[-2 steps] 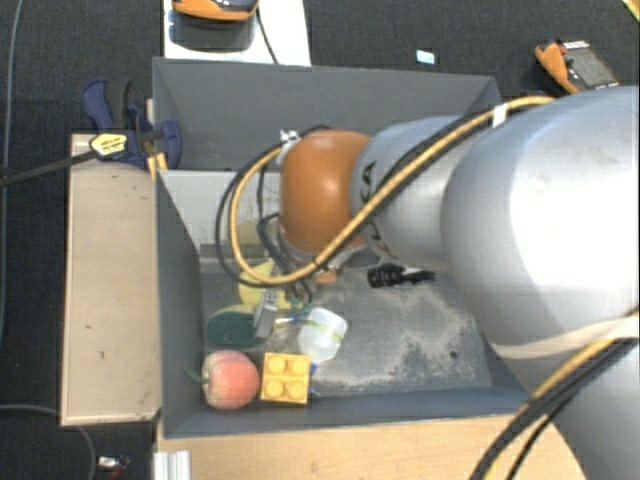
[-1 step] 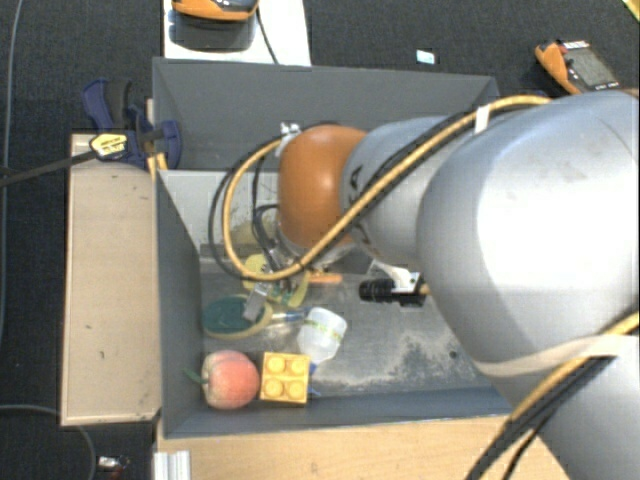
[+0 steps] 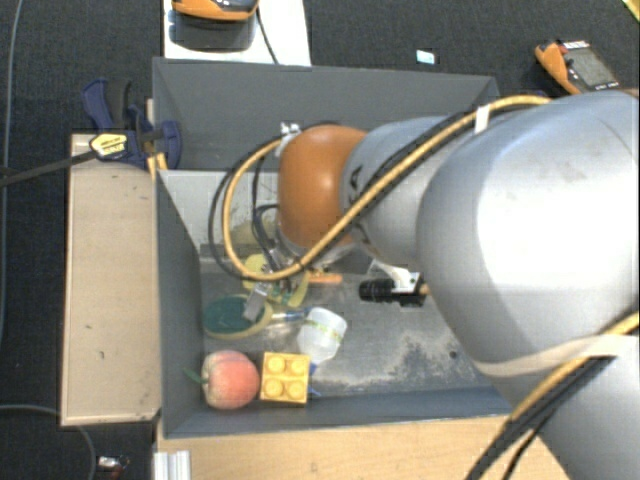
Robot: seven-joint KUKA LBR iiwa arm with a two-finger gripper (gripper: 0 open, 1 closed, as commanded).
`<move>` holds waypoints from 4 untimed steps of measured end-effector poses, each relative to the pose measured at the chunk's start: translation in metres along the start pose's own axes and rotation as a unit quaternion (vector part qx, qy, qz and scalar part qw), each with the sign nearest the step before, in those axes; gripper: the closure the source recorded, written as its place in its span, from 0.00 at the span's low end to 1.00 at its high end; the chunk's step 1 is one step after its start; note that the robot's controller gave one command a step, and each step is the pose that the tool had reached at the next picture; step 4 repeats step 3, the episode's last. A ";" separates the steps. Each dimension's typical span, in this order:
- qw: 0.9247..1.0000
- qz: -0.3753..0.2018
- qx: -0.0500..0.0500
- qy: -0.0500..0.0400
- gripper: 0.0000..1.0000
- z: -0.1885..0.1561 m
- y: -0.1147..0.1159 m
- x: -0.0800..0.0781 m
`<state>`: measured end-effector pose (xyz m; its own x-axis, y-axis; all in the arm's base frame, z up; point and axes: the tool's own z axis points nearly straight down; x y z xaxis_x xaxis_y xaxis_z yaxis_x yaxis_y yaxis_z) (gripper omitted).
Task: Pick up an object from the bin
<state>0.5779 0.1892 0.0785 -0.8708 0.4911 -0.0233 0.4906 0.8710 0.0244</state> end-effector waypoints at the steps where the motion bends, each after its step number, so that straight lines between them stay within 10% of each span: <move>1: 1.000 0.001 -0.001 -0.002 1.00 -0.014 0.000 -0.001; 4: 1.000 -0.001 0.002 0.001 1.00 -0.082 0.000 -0.001</move>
Offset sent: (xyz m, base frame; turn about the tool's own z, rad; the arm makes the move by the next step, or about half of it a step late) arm -0.0002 -0.0003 0.0463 0.0007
